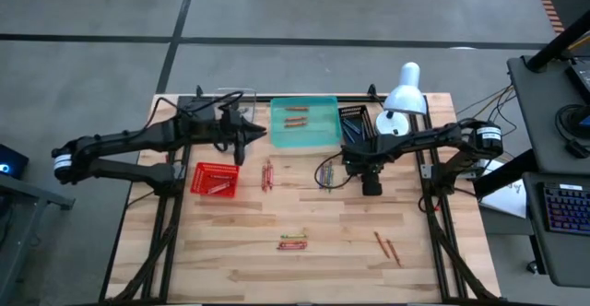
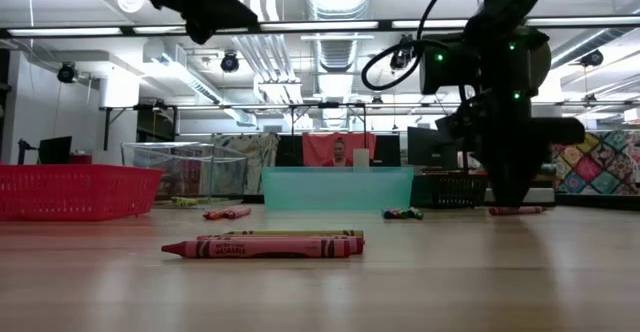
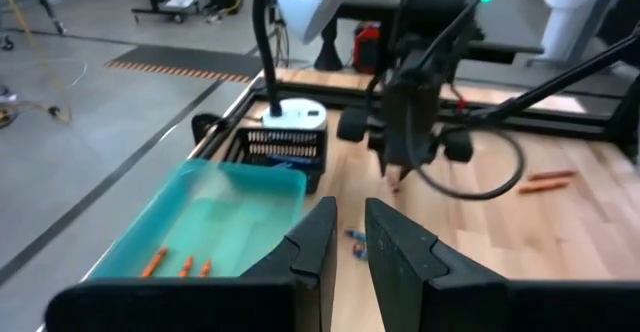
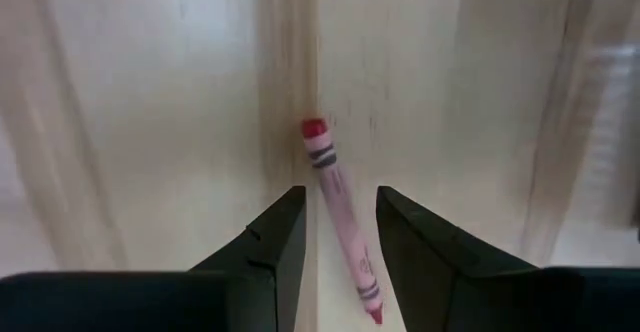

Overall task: Sort crayons
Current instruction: Put the red crayon into the red bin

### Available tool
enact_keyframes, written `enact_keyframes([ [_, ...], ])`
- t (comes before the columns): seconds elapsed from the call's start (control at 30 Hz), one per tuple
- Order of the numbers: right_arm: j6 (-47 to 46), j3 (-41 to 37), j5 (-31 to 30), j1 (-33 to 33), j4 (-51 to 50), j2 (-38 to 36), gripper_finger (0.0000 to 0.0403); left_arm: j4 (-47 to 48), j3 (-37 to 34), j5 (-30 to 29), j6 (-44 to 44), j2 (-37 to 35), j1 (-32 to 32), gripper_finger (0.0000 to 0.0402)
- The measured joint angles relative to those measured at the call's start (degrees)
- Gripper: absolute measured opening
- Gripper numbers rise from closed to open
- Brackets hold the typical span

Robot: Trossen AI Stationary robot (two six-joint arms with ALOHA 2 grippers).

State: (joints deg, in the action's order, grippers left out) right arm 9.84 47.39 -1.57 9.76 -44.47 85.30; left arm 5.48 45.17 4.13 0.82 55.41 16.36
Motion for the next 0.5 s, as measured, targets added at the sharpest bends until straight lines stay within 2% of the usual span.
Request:
enact_keyframes([
  [0.13, 0.07, -1.77, 0.03, 0.00, 3.38, 0.02, 0.0112, -0.21, -0.02, -0.07, -0.82, -1.49, -1.03, 0.0039],
  [0.3, 0.22, -3.03, 0.22, 0.00, 5.47, -0.02, 0.0093, -6.30, -2.84, -0.07, -2.06, -2.92, -2.46, 0.0039],
  [0.5, -1.69, -3.10, 0.66, -0.02, 5.74, -0.02, 0.0042, -14.70, -7.40, -0.07, -3.34, -4.40, -3.95, 0.0039],
])
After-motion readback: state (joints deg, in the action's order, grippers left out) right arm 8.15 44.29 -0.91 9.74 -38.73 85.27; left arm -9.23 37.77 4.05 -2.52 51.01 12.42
